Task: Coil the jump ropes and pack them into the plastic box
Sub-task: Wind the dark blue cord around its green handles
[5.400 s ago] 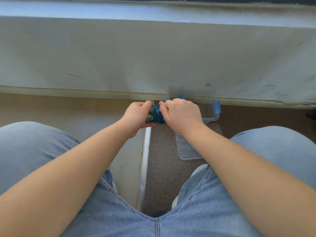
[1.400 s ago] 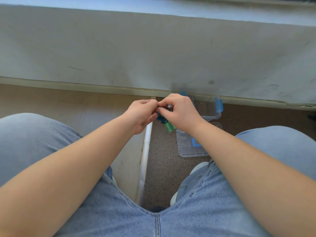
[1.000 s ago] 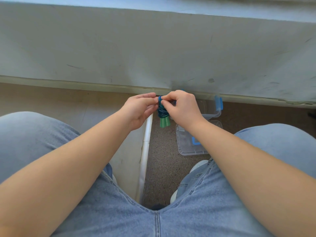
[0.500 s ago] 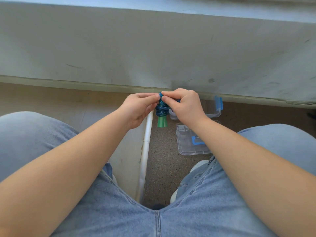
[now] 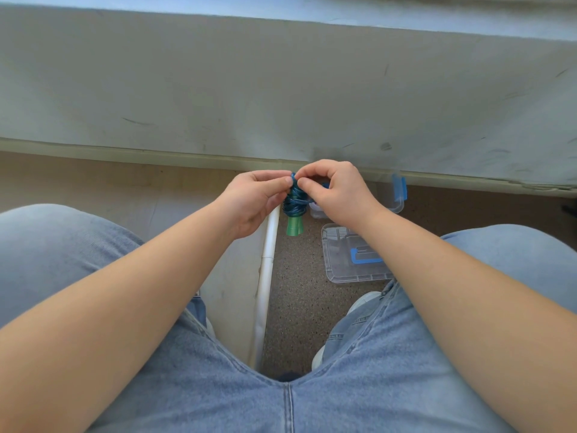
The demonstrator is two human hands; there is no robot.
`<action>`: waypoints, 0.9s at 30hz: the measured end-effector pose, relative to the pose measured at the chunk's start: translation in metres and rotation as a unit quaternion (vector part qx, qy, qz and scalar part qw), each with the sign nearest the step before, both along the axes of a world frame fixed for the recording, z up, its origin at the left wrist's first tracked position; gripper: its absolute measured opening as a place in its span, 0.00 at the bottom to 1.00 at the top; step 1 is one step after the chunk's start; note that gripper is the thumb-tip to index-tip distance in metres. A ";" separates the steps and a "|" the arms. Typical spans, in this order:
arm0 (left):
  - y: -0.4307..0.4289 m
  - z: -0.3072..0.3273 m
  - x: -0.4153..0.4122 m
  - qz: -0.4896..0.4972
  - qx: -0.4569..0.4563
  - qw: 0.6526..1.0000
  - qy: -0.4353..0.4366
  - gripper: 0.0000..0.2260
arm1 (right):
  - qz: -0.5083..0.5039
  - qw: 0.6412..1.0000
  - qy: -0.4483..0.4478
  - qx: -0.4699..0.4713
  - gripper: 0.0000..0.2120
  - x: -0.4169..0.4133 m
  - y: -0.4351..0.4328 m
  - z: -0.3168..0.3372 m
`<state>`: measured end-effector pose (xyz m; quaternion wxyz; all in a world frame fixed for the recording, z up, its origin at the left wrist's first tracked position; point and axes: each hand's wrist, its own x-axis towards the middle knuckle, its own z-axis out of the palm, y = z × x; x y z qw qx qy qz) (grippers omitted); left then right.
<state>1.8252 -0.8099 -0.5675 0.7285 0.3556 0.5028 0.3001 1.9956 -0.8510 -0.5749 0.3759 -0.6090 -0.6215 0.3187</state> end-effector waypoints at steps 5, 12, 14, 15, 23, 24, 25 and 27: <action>-0.001 -0.002 0.001 -0.053 -0.003 0.997 0.059 0.06 | -0.006 0.998 0.041 -0.041 0.05 0.002 0.000 -0.002; -0.002 0.001 0.007 -0.174 0.077 0.971 0.148 0.11 | 0.052 0.995 0.037 -0.071 0.20 -0.006 -0.003 -0.005; -0.003 -0.001 0.010 -0.163 0.065 0.975 0.136 0.13 | 0.045 0.996 0.026 -0.068 0.17 -0.008 -0.004 -0.007; -0.003 -0.002 0.011 -0.135 0.048 0.982 0.123 0.14 | 0.031 0.998 0.021 -0.058 0.16 -0.009 -0.004 -0.007; 0.008 -0.002 0.009 0.061 -0.089 0.993 0.048 0.07 | 0.065 0.991 0.045 -0.107 0.11 -0.010 -0.005 -0.003; 0.008 -0.001 0.009 0.059 -0.105 0.992 0.040 0.08 | 0.071 0.991 0.041 -0.109 0.12 -0.011 -0.005 -0.004; 0.007 0.001 0.009 0.034 -0.105 0.993 0.042 0.08 | 0.074 0.990 0.038 -0.111 0.12 -0.012 -0.006 -0.005; 0.004 0.000 0.011 -0.037 -0.056 0.993 0.097 0.11 | 0.084 0.988 0.050 -0.117 0.13 -0.015 -0.006 -0.005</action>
